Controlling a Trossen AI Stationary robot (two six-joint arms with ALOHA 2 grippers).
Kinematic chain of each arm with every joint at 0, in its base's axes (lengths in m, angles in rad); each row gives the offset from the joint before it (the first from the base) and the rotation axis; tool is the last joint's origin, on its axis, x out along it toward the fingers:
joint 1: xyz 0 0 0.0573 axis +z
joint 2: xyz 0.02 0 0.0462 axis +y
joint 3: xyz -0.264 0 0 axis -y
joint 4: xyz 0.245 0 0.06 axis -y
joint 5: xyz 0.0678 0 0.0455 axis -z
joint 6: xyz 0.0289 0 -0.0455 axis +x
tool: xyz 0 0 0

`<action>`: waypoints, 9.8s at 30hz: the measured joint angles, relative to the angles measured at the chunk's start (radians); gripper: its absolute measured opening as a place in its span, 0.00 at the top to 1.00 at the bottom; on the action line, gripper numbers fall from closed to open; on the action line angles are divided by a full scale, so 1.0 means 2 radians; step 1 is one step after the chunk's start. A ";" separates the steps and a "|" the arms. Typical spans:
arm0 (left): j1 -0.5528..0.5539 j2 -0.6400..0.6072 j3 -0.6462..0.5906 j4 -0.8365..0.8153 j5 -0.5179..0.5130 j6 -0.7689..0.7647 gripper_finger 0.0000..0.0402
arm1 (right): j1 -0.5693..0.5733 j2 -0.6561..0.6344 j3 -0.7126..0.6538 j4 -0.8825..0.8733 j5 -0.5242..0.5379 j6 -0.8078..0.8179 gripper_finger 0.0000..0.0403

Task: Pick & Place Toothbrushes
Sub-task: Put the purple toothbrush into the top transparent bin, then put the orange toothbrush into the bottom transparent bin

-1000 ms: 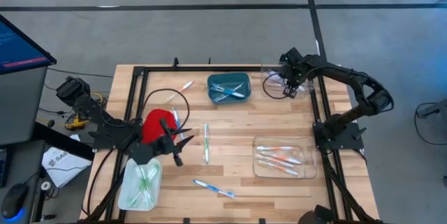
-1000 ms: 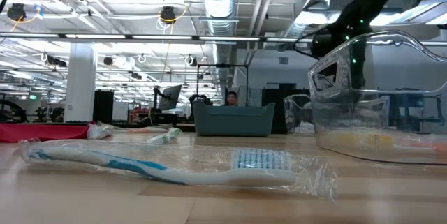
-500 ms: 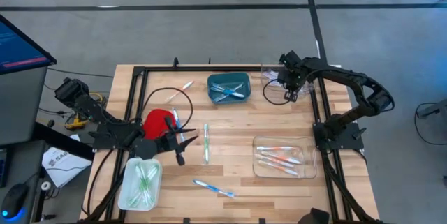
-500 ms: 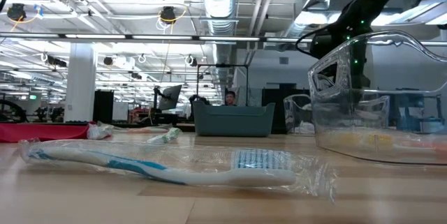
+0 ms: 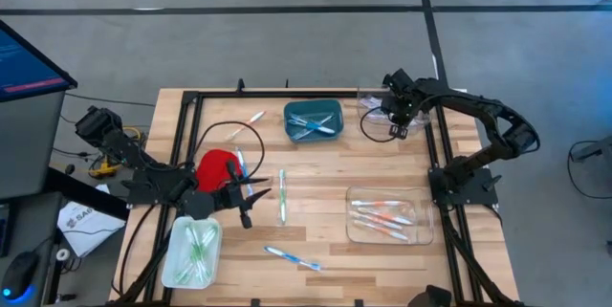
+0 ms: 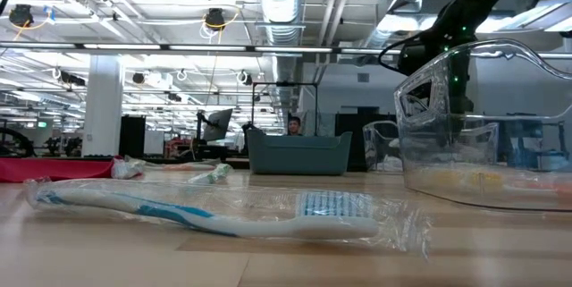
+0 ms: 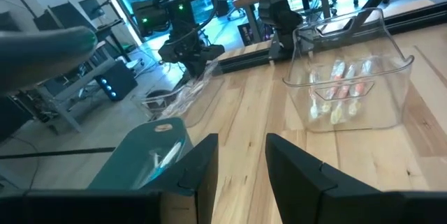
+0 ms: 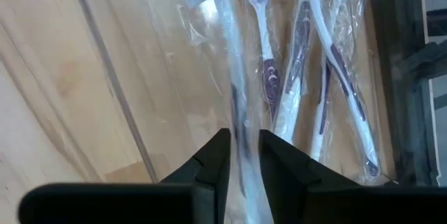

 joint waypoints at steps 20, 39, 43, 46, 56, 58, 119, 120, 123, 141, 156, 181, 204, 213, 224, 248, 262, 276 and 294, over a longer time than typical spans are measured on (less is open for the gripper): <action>0.000 0.000 0.000 0.000 -0.001 -0.013 0.72 | 0.007 0.000 0.022 0.012 0.014 0.045 0.63; 0.002 0.000 0.000 0.007 -0.001 -0.013 0.72 | 0.122 0.000 0.163 -0.049 0.000 0.159 0.55; 0.003 0.000 0.000 0.009 -0.001 -0.019 0.72 | 0.180 0.000 0.195 -0.034 -0.014 0.167 0.56; 0.003 0.000 0.000 0.008 -0.001 -0.025 0.72 | 0.224 0.000 0.213 -0.010 -0.014 0.176 0.56; 0.003 0.000 0.000 0.008 -0.001 -0.035 0.72 | 0.353 0.000 0.224 0.107 -0.014 0.206 0.55; 0.003 0.000 0.000 0.004 -0.001 -0.035 0.72 | 0.375 0.000 0.224 0.120 -0.014 0.206 0.55; 0.617 0.246 0.077 -0.161 0.339 -0.210 0.31 | 0.573 -0.017 0.049 0.419 0.026 0.282 0.55; 0.617 0.246 0.077 -0.162 0.339 -0.210 0.31 | 0.573 -0.017 0.049 0.419 0.025 0.282 0.55; 0.619 0.246 0.077 -0.165 0.337 -0.212 0.31 | 0.576 -0.017 0.049 0.419 0.025 0.283 0.55; 0.640 0.244 0.047 -0.186 0.391 -0.257 0.37 | 0.586 -0.017 0.049 0.425 0.026 0.282 0.55; 0.640 0.241 0.032 -0.189 0.424 -0.267 0.95 | 0.585 -0.017 0.049 0.422 0.026 0.279 0.55; 0.535 -0.035 -0.024 -0.250 0.397 -0.175 0.96 | 0.589 -0.016 0.049 0.442 0.026 0.280 0.55; 0.265 -0.036 -0.023 -0.151 0.481 -0.184 0.96 | 0.555 -0.016 0.049 0.428 0.025 0.320 0.58; 0.201 -0.012 -0.013 -0.139 0.443 -0.208 0.96 | 0.555 0.093 0.146 0.329 0.014 0.339 0.59; 0.197 0.066 -0.003 -0.133 0.445 -0.223 0.96 | 0.553 0.215 0.342 0.152 0.020 0.310 0.59; 0.184 0.069 0.027 -0.095 0.405 -0.216 0.96 | 0.535 0.272 0.410 0.078 0.013 0.324 0.48; 0.185 0.069 0.032 -0.094 0.405 -0.215 0.96 | 0.535 0.272 0.410 0.063 0.013 0.324 0.55; 0.183 0.069 0.032 -0.093 0.405 -0.216 0.96 | 0.535 0.272 0.410 0.063 0.013 0.334 0.77; 0.167 0.034 0.031 -0.085 0.406 -0.205 0.70 | 0.548 0.272 0.409 0.057 0.022 0.350 0.96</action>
